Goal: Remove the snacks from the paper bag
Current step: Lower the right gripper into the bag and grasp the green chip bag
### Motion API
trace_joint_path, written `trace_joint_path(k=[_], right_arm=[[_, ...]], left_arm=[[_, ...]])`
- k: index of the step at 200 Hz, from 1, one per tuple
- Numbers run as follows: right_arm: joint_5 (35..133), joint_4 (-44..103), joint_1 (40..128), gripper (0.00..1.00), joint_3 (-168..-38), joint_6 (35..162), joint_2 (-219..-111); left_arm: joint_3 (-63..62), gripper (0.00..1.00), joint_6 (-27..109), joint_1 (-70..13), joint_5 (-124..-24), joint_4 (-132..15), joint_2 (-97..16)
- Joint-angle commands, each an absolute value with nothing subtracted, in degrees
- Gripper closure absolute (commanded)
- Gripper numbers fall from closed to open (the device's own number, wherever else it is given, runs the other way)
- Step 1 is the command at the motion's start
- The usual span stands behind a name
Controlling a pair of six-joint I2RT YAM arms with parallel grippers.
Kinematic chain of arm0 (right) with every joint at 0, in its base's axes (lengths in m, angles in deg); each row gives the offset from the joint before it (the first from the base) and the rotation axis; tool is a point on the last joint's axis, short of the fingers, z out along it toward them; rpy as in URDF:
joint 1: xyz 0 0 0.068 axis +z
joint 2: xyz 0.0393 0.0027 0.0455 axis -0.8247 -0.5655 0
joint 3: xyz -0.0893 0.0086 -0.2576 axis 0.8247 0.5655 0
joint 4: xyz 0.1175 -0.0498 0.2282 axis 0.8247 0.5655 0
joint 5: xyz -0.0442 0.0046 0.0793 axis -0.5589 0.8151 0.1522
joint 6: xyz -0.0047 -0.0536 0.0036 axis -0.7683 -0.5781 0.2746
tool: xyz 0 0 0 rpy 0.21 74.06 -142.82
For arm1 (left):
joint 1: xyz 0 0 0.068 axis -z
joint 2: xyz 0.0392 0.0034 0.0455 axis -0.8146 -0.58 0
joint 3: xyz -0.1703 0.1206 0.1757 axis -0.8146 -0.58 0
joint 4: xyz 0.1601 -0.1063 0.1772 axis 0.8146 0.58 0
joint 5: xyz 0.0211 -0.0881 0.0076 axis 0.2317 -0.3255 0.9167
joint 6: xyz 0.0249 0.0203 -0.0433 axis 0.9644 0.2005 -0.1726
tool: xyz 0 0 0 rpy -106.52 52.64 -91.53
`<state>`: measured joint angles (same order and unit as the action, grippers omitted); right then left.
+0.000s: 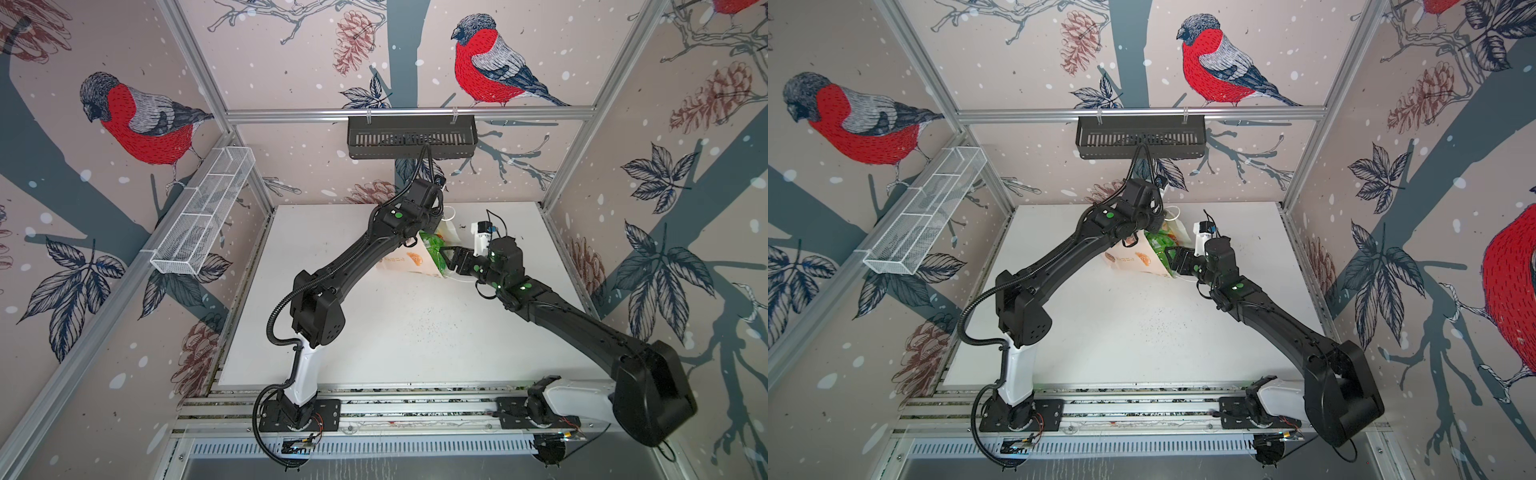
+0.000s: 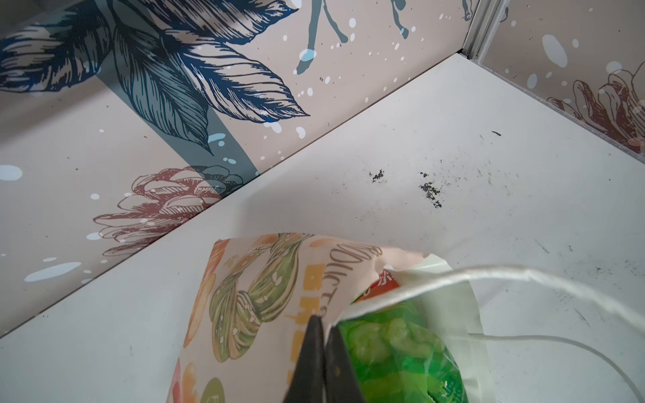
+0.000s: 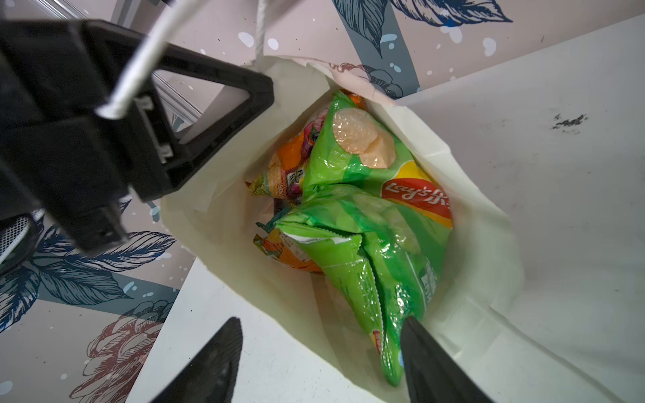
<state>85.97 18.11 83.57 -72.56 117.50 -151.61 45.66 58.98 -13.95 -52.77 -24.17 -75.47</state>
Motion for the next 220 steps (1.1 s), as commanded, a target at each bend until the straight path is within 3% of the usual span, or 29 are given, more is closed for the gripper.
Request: trace_joint_path(k=[1,127,179,220], right_arm=[[86.01,15.96,84.21,0.29,-73.39,118.16,-152.81],[84.84,11.5,86.8,0.38,-73.61,118.78,-157.88],[84.87,8.1,87.15,0.34,-76.1,118.99,-163.03],[76.01,16.37,88.96,0.39,-82.56,114.65,-168.15]], left_arm=[[42.39,1.0,55.29,-13.81,-49.36,-28.23,-73.29],[30.24,1.0,50.51,-13.68,-54.81,-35.02,-67.25],[30.74,1.0,49.92,-13.29,-58.51,-34.64,-67.46],[30.58,1.0,49.61,-12.93,-59.13,-34.68,-66.83]])
